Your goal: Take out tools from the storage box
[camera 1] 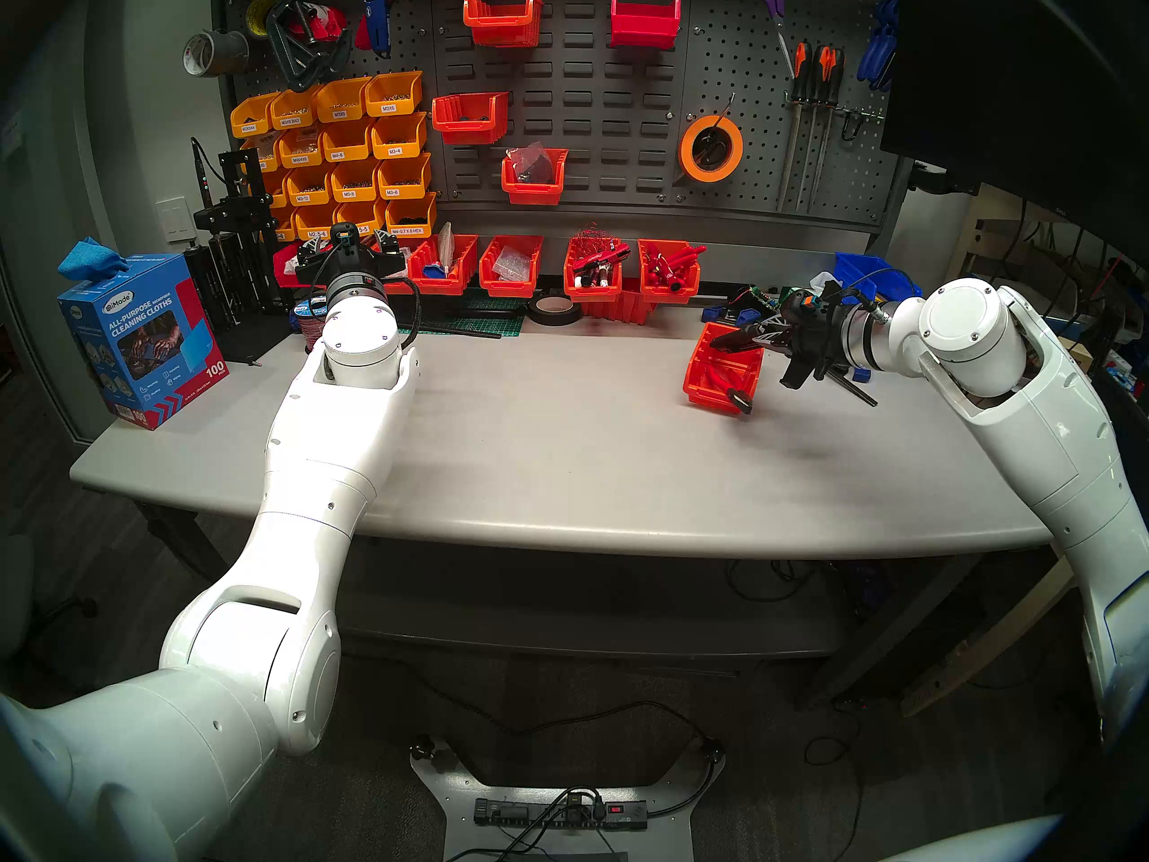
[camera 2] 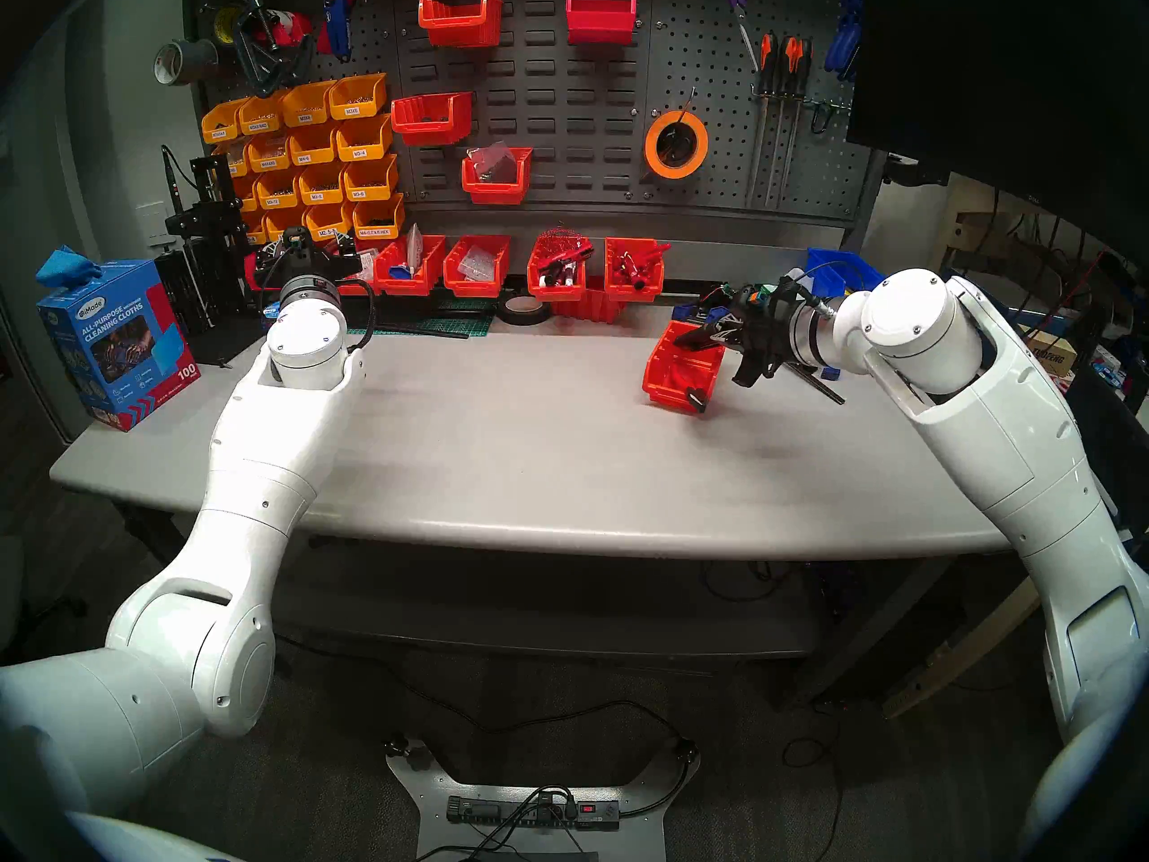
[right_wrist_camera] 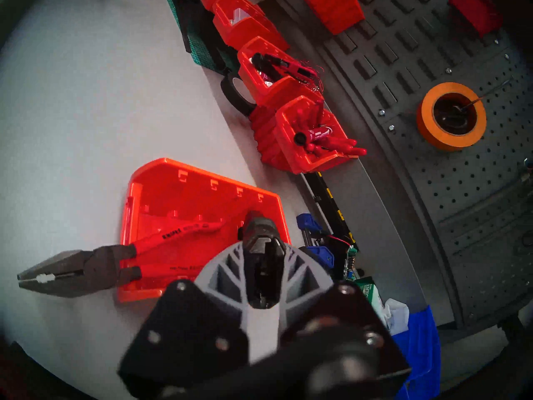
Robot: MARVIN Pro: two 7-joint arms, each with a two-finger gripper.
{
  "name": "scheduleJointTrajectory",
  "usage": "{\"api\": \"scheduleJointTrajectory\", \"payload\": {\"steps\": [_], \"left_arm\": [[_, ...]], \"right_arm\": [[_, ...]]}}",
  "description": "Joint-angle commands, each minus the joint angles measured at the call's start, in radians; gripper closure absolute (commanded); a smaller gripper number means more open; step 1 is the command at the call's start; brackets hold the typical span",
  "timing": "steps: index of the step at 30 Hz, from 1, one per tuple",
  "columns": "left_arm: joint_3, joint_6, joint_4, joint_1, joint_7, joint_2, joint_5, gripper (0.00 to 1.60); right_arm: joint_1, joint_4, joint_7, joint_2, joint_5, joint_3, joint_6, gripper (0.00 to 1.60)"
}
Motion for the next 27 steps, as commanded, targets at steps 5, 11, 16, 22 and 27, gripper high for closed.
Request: {"api": "scheduleJointTrajectory", "payload": {"steps": [5, 11, 16, 22, 27], "left_arm": [[-0.001, -0.003, -0.012, -0.021, 0.003, 0.000, 0.000, 0.00], [0.000, -0.003, -0.012, -0.021, 0.003, 0.001, -0.002, 0.00], [0.000, -0.003, -0.012, -0.021, 0.004, 0.002, -0.002, 0.00], [0.001, -0.003, -0.012, -0.021, 0.004, 0.002, -0.003, 0.00], [0.002, -0.003, -0.012, -0.022, 0.005, 0.003, -0.004, 0.00]], "right_arm": [[0.116, 0.050, -0.044, -0.056, -0.042, 0.018, -0.058, 1.60], [0.163, 0.079, -0.060, -0.114, -0.044, 0.016, -0.070, 1.60], [0.184, 0.088, -0.061, -0.156, -0.038, 0.007, -0.076, 1.60], [0.194, 0.086, -0.063, -0.232, -0.022, -0.016, -0.083, 1.60], [0.186, 0.064, -0.053, -0.260, -0.004, -0.028, -0.074, 1.60]]}}
